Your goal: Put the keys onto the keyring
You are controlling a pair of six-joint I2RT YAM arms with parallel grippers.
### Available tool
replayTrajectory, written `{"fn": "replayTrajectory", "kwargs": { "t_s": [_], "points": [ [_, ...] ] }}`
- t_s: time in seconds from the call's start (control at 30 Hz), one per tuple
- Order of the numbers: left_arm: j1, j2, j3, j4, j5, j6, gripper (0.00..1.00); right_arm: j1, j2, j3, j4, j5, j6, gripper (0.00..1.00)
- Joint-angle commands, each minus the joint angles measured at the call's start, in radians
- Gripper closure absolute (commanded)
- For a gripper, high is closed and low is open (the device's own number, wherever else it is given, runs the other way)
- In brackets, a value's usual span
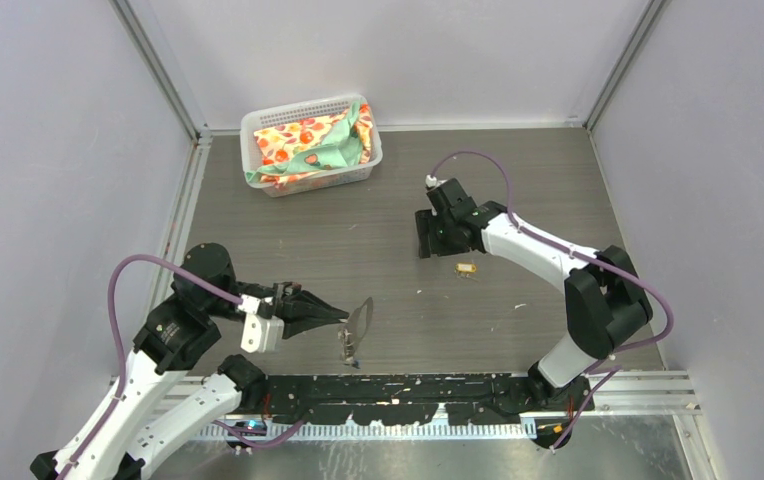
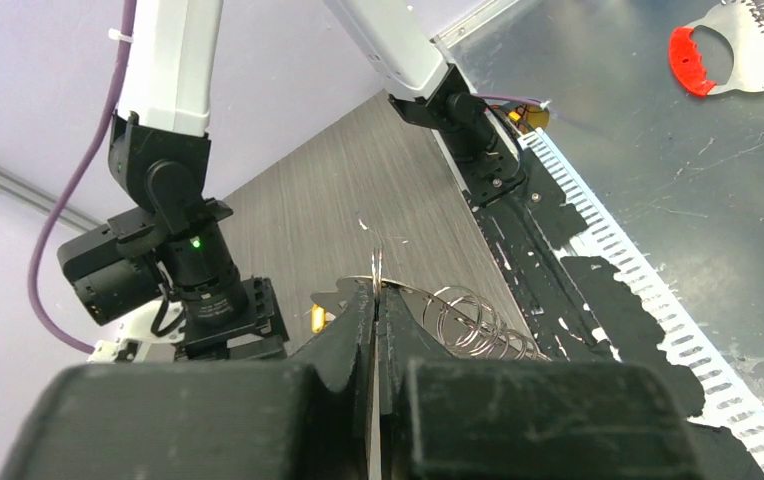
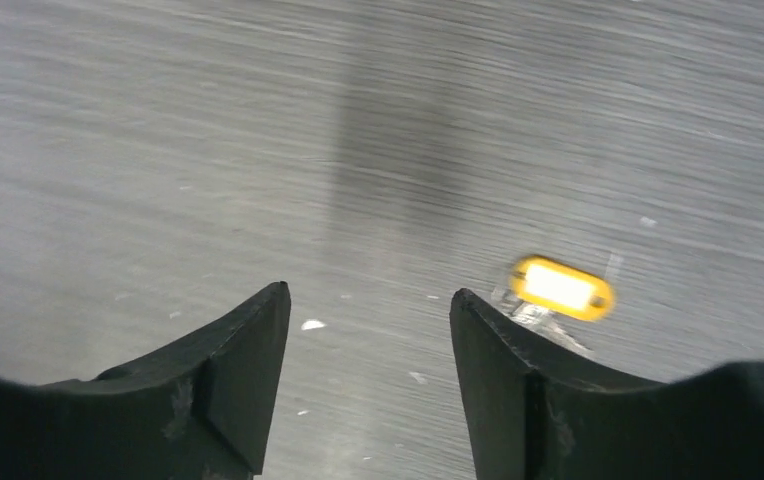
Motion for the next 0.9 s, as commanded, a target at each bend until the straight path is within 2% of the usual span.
{"fn": "replayTrajectory", "kwargs": {
  "t_s": [0.0, 0.13, 0.37, 0.87],
  "points": [
    [-0.004, -0.012, 0.018, 0.049, 0.000, -0.010, 1.00, -0.009, -0.044, -0.040, -0.047, 0.258, 0.018, 0.32],
    [-0.004, -0.011, 0.017, 0.049, -0.001, -0.003, 1.00, -0.008, -0.032, -0.081, -0.026, 0.310, 0.007, 0.32],
    [-0.004, -0.011, 0.023, 0.048, -0.013, -0.004, 1.00, -0.009, 0.043, -0.104, -0.018, 0.337, 0.006, 0.41],
    [-0.004, -0.002, 0.029, 0.047, -0.017, 0.001, 1.00, -0.006, 0.128, -0.101, -0.004, 0.246, 0.032, 0.49]
  ]
}}
